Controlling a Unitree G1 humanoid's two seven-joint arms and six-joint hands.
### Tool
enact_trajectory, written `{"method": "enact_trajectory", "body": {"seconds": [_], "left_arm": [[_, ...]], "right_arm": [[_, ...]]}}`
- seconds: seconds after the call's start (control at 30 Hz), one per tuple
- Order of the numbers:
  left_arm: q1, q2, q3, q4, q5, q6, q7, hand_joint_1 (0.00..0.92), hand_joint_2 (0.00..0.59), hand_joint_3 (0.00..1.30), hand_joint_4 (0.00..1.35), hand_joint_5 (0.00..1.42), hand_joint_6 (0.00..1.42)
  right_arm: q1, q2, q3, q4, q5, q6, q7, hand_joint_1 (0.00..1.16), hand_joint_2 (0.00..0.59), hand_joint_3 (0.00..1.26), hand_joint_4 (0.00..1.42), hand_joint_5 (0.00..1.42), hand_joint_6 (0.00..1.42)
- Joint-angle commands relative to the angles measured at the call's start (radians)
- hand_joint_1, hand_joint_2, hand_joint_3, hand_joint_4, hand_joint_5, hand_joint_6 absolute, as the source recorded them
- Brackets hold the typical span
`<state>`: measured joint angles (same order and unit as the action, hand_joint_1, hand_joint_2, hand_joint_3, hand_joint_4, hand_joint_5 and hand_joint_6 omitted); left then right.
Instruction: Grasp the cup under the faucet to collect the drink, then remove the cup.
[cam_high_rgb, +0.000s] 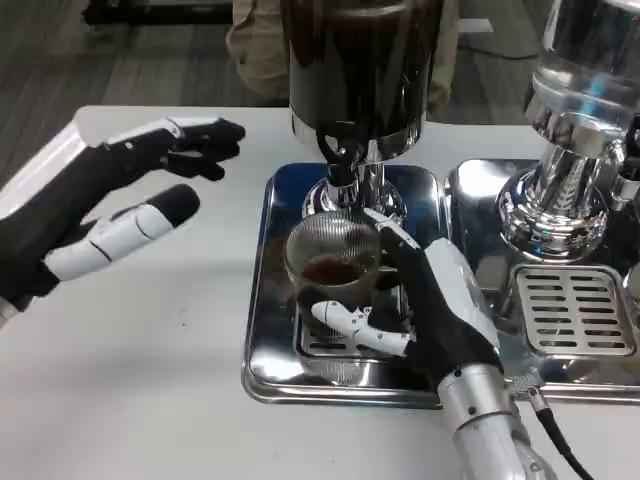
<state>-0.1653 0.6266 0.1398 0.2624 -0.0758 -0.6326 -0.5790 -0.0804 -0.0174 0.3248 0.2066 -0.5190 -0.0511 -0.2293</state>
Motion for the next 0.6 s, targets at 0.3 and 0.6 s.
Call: {"method": "enact_trajectory", "body": {"seconds": [0.3,0.6], "left_arm": [[0.000,-0.004,-0.060,0.045,0.043,-0.002,-0.006,0.000,0.136,0.27,0.27,0.34,0.32],[-0.026,-0.008,-0.090,0.110,0.063,-0.027,-0.001,0.000,0.139,0.26,0.26,0.32,0.32]], "right_arm": [[0.033,0.015,0.006,-0.012,-0.039,-0.009,-0.116,0.68,0.196,0.40,0.43,0.53,0.58],[0.043,0.013,0.001,-0.013,-0.043,-0.025,-0.163,0.69,0.204,0.47,0.50,0.62,0.69]]}}
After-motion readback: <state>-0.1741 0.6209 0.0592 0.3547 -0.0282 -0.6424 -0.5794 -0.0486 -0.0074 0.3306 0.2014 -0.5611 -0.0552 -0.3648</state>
